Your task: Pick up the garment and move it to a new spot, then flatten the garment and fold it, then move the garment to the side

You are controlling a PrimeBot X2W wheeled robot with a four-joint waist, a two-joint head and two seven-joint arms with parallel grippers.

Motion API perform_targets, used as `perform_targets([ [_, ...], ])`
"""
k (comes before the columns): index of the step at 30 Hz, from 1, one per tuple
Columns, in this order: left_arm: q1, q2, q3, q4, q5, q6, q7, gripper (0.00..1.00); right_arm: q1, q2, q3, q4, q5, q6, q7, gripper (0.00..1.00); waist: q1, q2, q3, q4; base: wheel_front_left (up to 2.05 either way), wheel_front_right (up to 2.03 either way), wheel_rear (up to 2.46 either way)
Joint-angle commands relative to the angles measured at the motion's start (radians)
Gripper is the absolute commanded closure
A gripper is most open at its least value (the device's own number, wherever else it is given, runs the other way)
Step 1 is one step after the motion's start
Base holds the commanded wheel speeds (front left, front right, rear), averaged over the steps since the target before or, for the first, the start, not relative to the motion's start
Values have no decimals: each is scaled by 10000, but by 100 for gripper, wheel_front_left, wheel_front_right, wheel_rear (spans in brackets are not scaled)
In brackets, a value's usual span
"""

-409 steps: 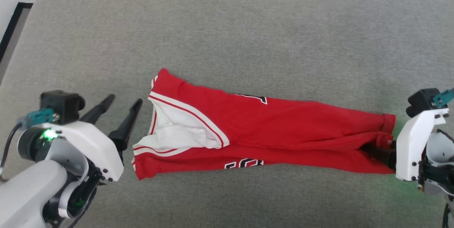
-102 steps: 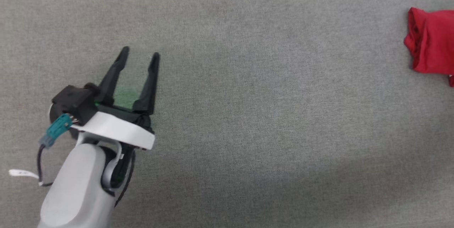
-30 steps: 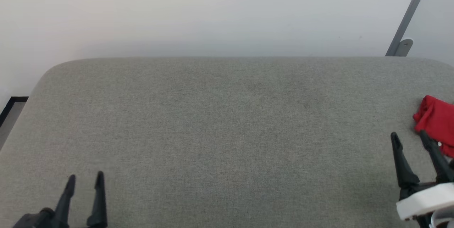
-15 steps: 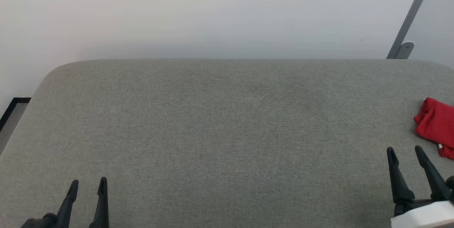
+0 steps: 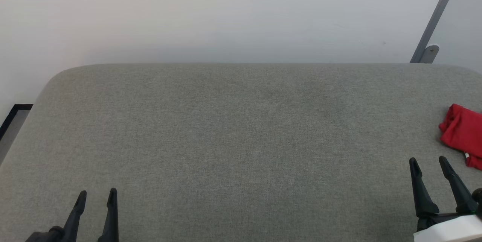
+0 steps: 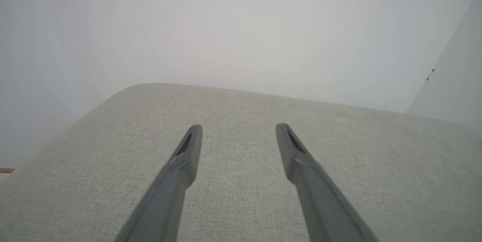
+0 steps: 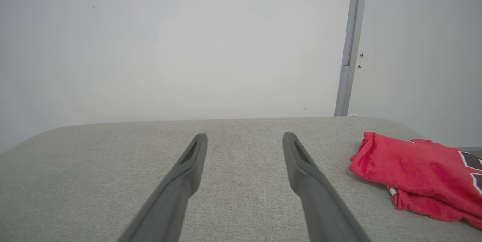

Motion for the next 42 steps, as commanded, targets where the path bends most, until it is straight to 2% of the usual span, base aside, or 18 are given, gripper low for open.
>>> perform_targets([
  [1, 122, -39, 52, -91, 45, -24, -47, 0, 118, 53, 16, -5, -20, -4, -44, 0, 0, -1, 1, 6, 0, 0, 0],
  [9, 191, -145, 172, -301, 58, -24, -47, 0, 129, 85, 15, 51, -34, -4, -44, 0, 0, -1, -8, 16, 0, 0, 0],
  [10, 66, -153, 136, -279, 56, 2, 2, 100, 7, 54, 4, 45, -15, 0, 1, 100, 0, -1, -8, 17, 0, 0, 0],
  [16, 148, -456, 24, 225, -102, 2, 65, 100, 197, 358, 110, 523, 139, 0, 67, 100, 0, -1, -4, 12, 0, 0, 0],
  [28, -382, -616, 117, 466, -2144, -2, 622, 100, -152, 669, -65, 588, 2081, 0, 666, 100, 0, -1, 44, -28, 0, 0, 0],
  [42, -878, -771, 219, 675, -4041, -10, 1152, 100, -479, 961, -224, 646, 3897, 0, 1225, 100, 0, -1, 97, -72, 0, 0, 0],
])
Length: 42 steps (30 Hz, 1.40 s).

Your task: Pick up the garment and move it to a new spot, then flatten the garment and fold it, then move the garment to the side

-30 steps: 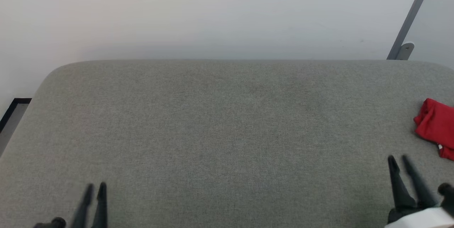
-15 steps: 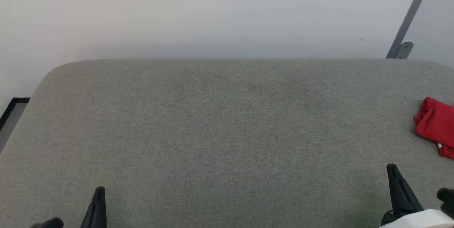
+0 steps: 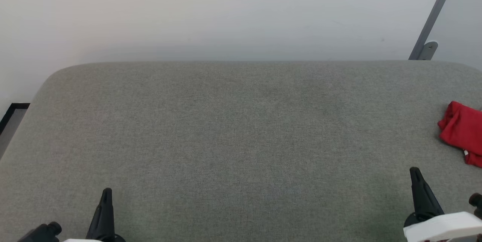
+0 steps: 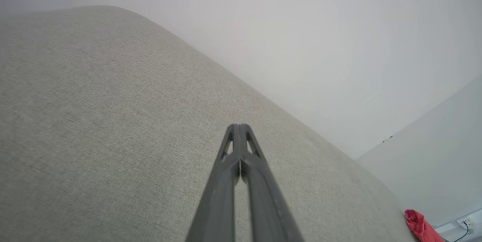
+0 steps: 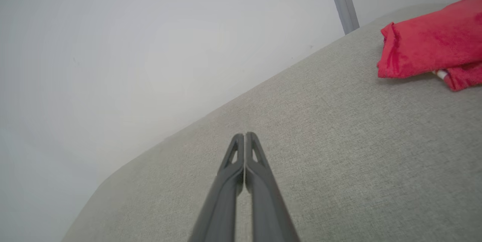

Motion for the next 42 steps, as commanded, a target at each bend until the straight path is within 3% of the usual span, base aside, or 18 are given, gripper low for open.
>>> perform_targets([
  [1, -310, 64, 87, -72, -375, -12, 95, 100, -312, 12, -84, -129, 356, 2, 108, 100, 0, -1, 6, -6, 0, 0, 0],
  [22, -996, -191, 249, 204, -2993, -23, 853, 100, -770, 417, -300, -36, 2873, 1, 888, 100, 0, -1, 95, -81, 0, 0, 0],
  [42, -1466, -373, 381, 406, -4816, -32, 1405, 100, -1059, 713, -469, 40, 4645, 1, 1439, 100, 0, -1, 172, -146, 0, 0, 0],
])
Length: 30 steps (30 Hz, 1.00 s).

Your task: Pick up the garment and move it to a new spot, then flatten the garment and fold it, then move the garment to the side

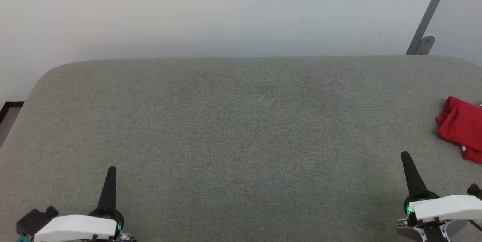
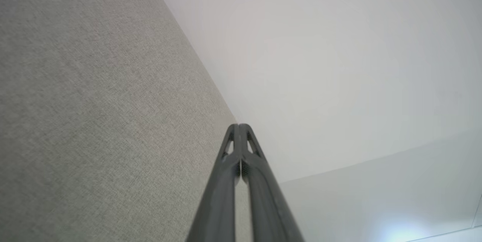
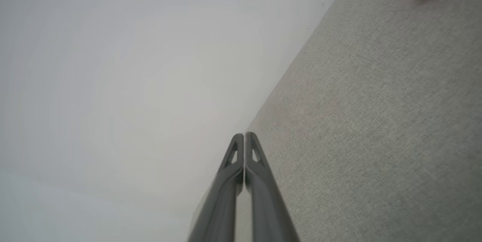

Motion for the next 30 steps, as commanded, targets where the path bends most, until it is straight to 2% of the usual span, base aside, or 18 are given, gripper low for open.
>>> perform_targets([
  [1, -235, 16, 64, -62, -274, -32, 76, 100, -191, 17, -70, -42, 211, 1, 68, 100, 0, -1, 4, -3, 0, 0, 0],
  [30, -807, -218, 236, 211, -2480, -46, 764, 100, -566, 374, -253, 57, 2385, 1, 754, 100, 0, -1, 121, -102, 0, 0, 0],
])
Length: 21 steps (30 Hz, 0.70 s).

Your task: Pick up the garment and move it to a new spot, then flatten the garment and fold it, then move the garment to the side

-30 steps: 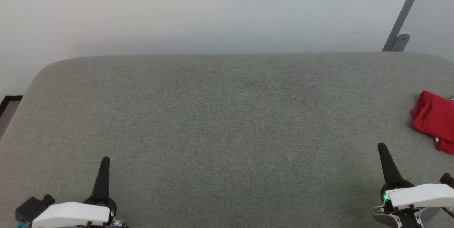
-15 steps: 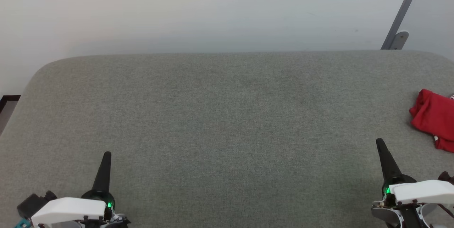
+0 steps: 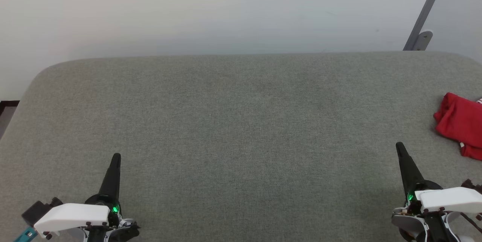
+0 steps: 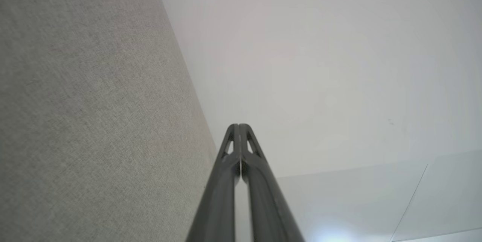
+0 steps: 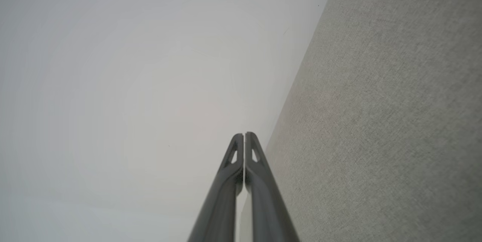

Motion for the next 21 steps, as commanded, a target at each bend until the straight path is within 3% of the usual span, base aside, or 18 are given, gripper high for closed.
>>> perform_targets([
  [1, -189, 23, 44, 8, -215, -47, 68, 100, -174, 23, -31, 9, 214, 1, 93, 100, 0, 0, 6, -5, 0, 0, 0],
  [21, -496, -134, 149, 143, -1387, -54, 455, 100, -376, 236, -140, 65, 1386, 0, 450, 100, 0, 0, 82, -69, 0, 0, 0],
])
